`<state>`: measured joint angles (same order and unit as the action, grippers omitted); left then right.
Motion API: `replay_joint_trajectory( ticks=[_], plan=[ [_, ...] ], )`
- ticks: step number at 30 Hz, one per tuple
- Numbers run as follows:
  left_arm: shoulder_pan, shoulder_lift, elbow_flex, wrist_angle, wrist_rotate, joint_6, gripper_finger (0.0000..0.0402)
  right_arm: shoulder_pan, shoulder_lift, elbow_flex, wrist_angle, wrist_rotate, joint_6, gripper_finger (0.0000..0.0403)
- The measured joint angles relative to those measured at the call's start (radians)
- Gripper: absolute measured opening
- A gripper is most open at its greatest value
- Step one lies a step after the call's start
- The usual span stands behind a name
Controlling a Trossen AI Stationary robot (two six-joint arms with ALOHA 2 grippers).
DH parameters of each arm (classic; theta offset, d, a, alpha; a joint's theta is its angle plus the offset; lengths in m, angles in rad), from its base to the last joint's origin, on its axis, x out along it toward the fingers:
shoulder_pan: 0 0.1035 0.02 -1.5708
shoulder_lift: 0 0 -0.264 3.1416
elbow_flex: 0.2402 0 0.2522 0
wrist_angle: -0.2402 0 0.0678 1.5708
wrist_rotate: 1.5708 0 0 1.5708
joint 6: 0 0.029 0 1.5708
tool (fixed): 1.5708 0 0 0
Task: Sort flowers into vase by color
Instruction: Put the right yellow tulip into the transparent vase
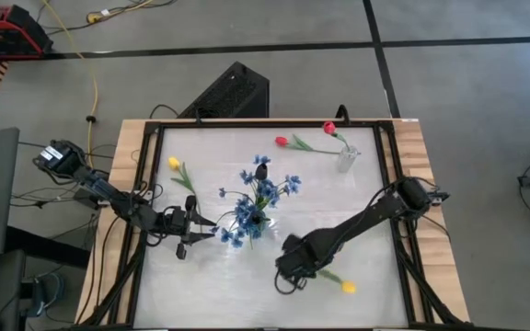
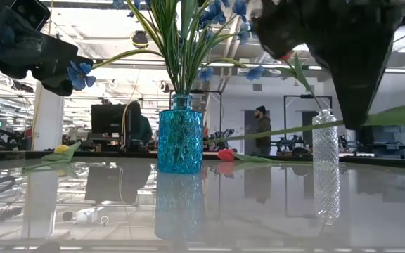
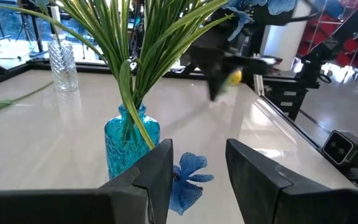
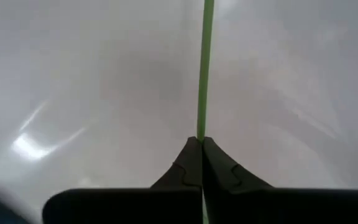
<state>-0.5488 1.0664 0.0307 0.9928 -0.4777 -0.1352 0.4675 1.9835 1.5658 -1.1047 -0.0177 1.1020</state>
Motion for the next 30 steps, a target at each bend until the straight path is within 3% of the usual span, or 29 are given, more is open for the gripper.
replay_joint_trajectory(
  ticks=[5, 8, 17, 23, 30],
  plan=[
    [0.0, 0.0, 0.0, 0.0, 0.0, -0.001, 0.0137, -0.021, -0.011, 0.0, -0.229, 0.088, 0.098, 0.0027],
    [0.0, 0.0, 0.0, 0.0, 0.001, -0.005, 0.0137, -0.034, -0.002, 0.0, -0.257, 0.122, 0.102, 0.0044],
    [0.0, 0.0, 0.0, 0.0, 0.025, -0.006, 0.0137, -0.078, 0.0, 0.0, -0.215, 0.081, 0.073, 0.016],
    [0.0, 0.0, 0.0, 0.0, 0.025, -0.007, 0.0137, -0.106, 0.0, 0.0, -0.242, -0.019, -0.261, 0.0232],
    [0.0, 0.0, 0.0, -0.001, 0.024, -0.003, 0.0137, -0.081, 0.0, 0.0, -0.254, -0.034, -0.85, 0.0241]
  ],
)
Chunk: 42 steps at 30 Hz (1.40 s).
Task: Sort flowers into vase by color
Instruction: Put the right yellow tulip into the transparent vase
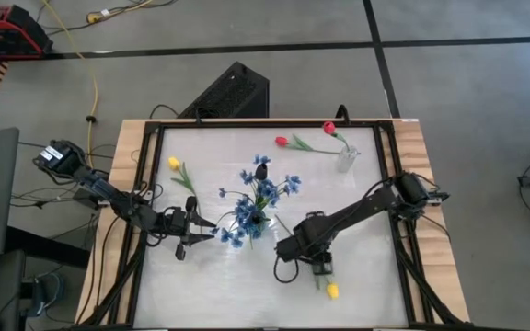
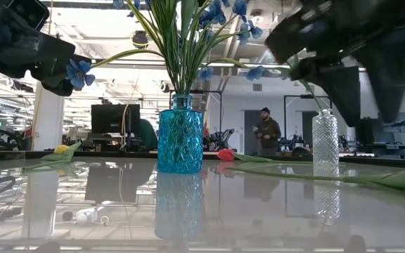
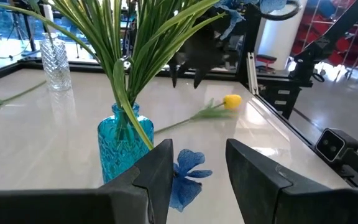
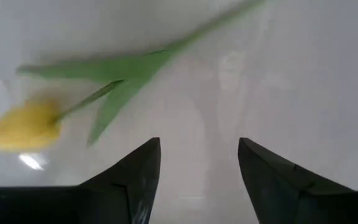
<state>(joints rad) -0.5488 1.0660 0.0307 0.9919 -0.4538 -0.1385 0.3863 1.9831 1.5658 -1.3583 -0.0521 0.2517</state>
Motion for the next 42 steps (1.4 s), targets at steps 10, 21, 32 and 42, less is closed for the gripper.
replay_joint_trajectory(
  ticks=[10, 21, 32, 42],
  plan=[
    [0.0, 0.0, 0.0, -0.015, -0.003, 0.003, 0.0137, 0.115, 0.0, 0.0, 0.054, 0.041, -1.218, 0.0227],
    [0.0, 0.0, 0.0, -0.015, -0.009, 0.003, 0.0137, 0.134, 0.0, 0.0, 0.321, 0.234, -1.567, 0.0221],
    [0.0, 0.0, 0.0, -0.019, -0.024, 0.001, 0.0137, 0.088, 0.081, -0.036, 0.294, 0.238, -1.709, 0.0221],
    [0.0, 0.0, 0.0, -0.04, -0.057, -0.002, 0.0137, 0.077, 0.173, -0.043, 0.296, 0.235, -1.727, 0.021]
  ],
)
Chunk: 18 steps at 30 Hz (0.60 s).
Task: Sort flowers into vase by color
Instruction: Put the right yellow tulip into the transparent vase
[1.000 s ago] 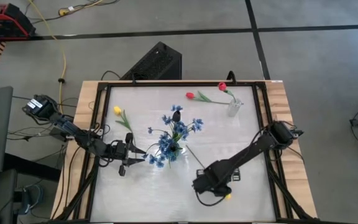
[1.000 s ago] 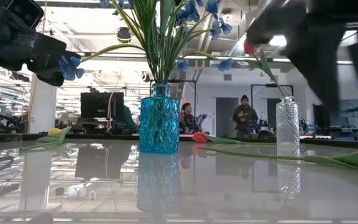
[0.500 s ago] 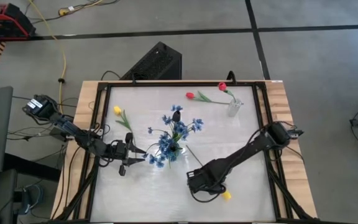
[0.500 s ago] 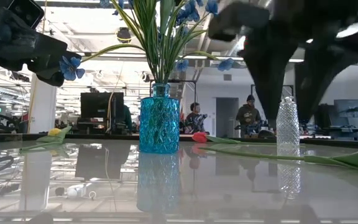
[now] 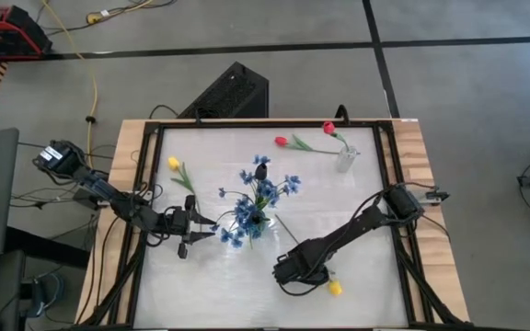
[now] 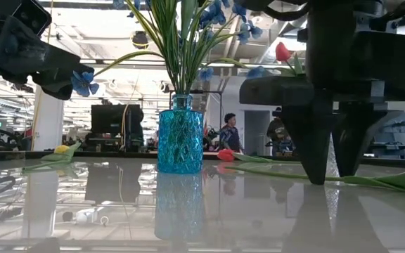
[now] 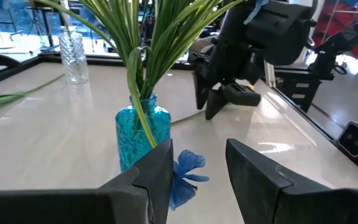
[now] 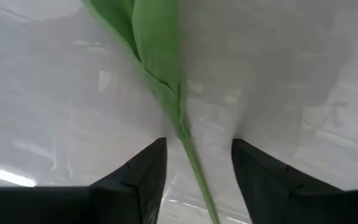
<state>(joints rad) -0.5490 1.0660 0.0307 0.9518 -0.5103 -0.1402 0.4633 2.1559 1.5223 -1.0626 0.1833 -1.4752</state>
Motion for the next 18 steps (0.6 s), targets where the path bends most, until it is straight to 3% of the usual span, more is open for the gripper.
replay_joint_trajectory(
  ticks=[5, 11, 18],
  plan=[
    [0.0, 0.0, 0.0, -0.006, -0.02, -0.002, 0.0137, -0.021, 0.001, -0.001, 0.038, -0.13, 0.002, 0.0148],
    [0.0, 0.0, 0.0, -0.007, -0.026, -0.032, 0.0137, -0.032, 0.002, -0.007, 0.064, -0.191, 0.0, 0.0068],
    [0.0, 0.0, 0.0, -0.02, -0.058, -0.05, 0.0137, -0.023, 0.001, -0.01, 0.071, -0.237, 0.115, 0.0038]
  ],
)
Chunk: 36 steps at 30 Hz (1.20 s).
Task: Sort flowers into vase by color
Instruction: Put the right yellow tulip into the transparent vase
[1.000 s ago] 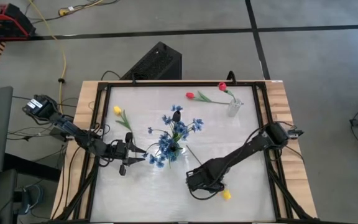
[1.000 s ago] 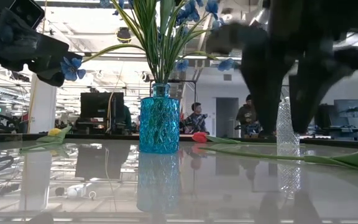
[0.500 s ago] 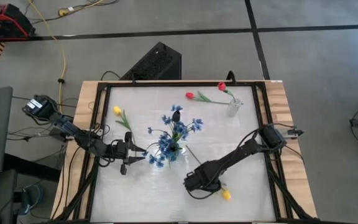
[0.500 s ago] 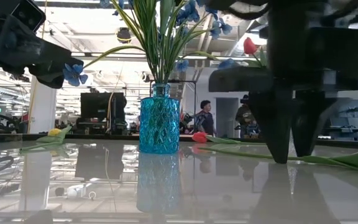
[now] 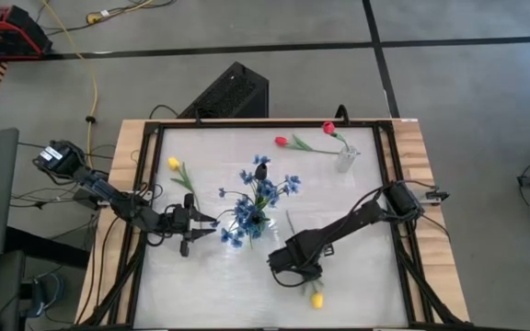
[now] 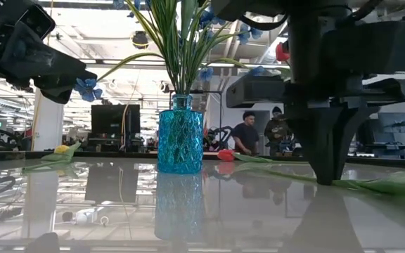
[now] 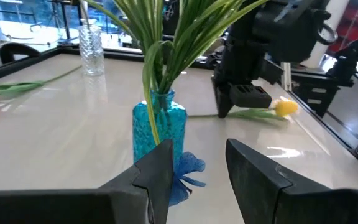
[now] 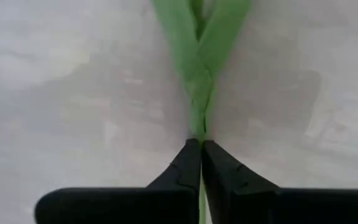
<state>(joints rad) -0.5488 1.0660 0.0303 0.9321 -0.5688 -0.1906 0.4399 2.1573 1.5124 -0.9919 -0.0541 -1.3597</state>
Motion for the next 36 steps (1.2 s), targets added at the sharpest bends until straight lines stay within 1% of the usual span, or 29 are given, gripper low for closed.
replay_joint_trajectory(
  ticks=[4, 9, 12, 15, 19, 24, 26, 30, 34, 36],
  plan=[
    [0.0, 0.0, 0.0, 0.0, -0.015, 0.008, 0.0137, 0.001, -0.018, -0.003, -0.023, -0.061, 0.107, 0.0015],
    [0.0, 0.0, 0.0, 0.0, -0.022, 0.021, 0.0137, 0.022, -0.061, -0.008, -0.04, -0.075, 0.357, 0.0015],
    [0.0, 0.0, 0.0, 0.0, -0.022, 0.021, 0.0137, 0.031, -0.087, -0.004, -0.065, -0.14, 0.478, 0.0015],
    [0.0, 0.0, 0.0, -0.001, -0.022, 0.021, 0.0137, 0.033, -0.159, 0.008, -0.061, -0.156, 0.608, 0.0015],
    [0.0, 0.0, 0.0, -0.001, -0.02, 0.021, 0.0137, 0.03, -0.26, 0.005, -0.074, -0.128, 0.763, 0.0015],
    [0.0, 0.0, 0.0, 0.0, -0.015, 0.02, 0.0137, 0.028, -0.443, -0.008, -0.047, -0.115, 0.967, 0.0015],
    [0.0, 0.0, 0.0, -0.001, -0.013, 0.02, 0.0137, 0.039, -0.514, -0.029, -0.043, -0.081, 1.034, 0.0015],
    [0.0, 0.0, 0.0, 0.0, 0.008, 0.021, 0.0137, 0.067, -0.692, -0.114, 0.01, 0.034, 1.144, 0.0015],
    [0.0, 0.0, 0.0, 0.0, 0.009, 0.029, 0.0137, 0.079, -0.894, -0.254, 0.143, 0.188, 1.228, 0.0015],
    [0.0, 0.0, 0.0, 0.0, 0.009, 0.031, 0.0137, 0.077, -0.994, -0.333, 0.209, 0.29, 1.24, 0.0015]
  ],
)
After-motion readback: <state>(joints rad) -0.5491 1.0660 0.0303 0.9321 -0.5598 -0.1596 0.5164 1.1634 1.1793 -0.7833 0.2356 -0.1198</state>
